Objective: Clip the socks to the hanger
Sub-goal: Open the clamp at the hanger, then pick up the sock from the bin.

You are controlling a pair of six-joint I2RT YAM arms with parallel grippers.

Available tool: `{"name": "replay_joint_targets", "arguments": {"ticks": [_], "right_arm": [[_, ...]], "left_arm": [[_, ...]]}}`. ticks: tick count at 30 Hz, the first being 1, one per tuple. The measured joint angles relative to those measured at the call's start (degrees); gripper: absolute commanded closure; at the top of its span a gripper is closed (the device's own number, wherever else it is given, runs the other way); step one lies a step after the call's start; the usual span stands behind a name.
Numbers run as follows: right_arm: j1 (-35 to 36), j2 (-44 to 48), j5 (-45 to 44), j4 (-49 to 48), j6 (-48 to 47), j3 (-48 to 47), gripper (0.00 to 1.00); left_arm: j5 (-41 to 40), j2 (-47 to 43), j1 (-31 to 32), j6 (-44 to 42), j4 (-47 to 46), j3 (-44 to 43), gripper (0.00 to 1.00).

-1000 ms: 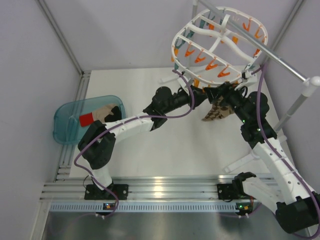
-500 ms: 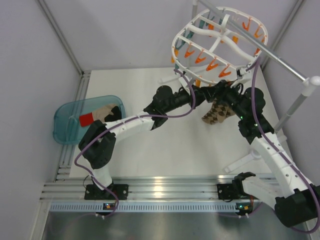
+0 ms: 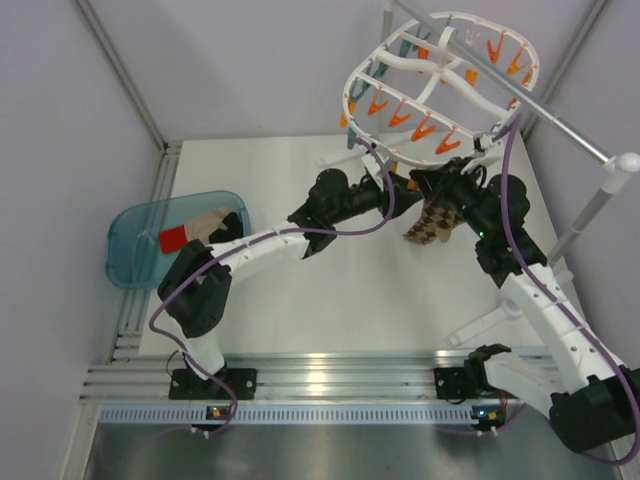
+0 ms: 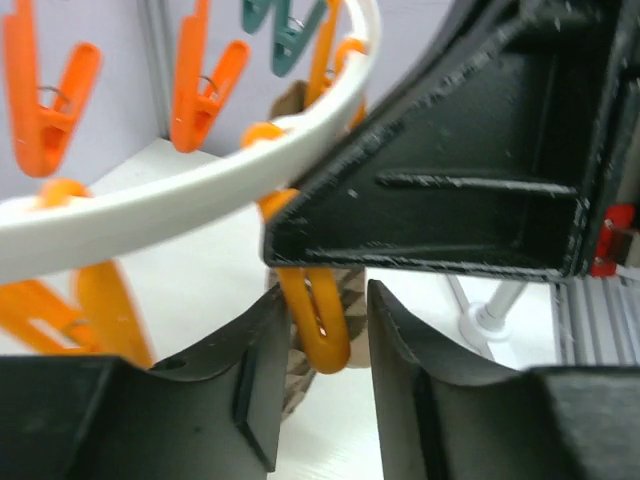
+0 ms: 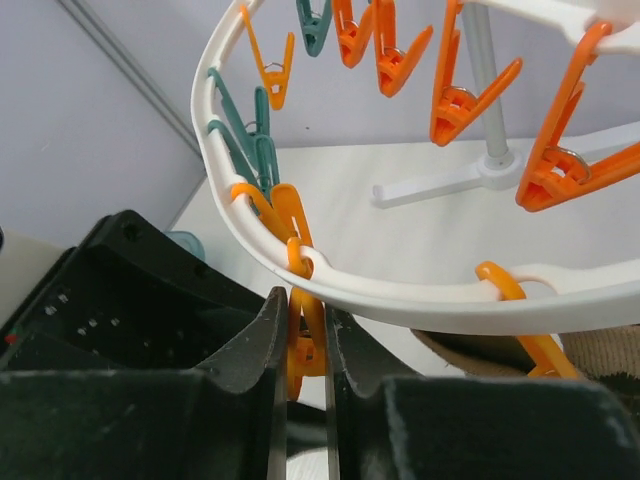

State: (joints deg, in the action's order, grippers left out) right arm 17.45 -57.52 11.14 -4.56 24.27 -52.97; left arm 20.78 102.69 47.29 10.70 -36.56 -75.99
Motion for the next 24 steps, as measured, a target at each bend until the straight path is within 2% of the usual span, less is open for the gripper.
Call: {"name": "replay_joint_targets", "arguments": {"ticks": [4, 6, 10, 14, 18, 24], "right_arm": [[0.0, 0.0, -0.4, -0.3, 0.3, 0.0, 1.00], [-0.1, 0.0, -0.5, -0.3, 0.2, 0.0, 1.00], [-0.7, 0.0, -0.5, -0.2, 0.2, 0.0, 1.00], [-1.4, 0.0, -0.1, 0.1, -0.2, 0.0, 1.00], [-2.2, 0.1, 0.6, 0.7, -1.3, 0.0, 1.00], [-3.2, 0.1, 1.7, 1.5, -3.7, 0.0, 1.00]], "left_arm": [[3.8, -0.6, 0.1, -0.5, 3.7, 0.1, 0.44], [6.1, -2.1, -0.4, -0.2, 6.9, 1.0, 0.33], [10.2, -8.0, -4.0, 1.5, 12.2, 4.6, 0.27], [13.1, -15.1, -10.3, 1.2, 21.7, 5.8, 0.26], [15.4, -22.2, -21.0, -1.0, 34.8, 5.6, 0.27], [15.1, -26.4, -43.4, -7.1, 55.8, 4.2, 0.27]]}}
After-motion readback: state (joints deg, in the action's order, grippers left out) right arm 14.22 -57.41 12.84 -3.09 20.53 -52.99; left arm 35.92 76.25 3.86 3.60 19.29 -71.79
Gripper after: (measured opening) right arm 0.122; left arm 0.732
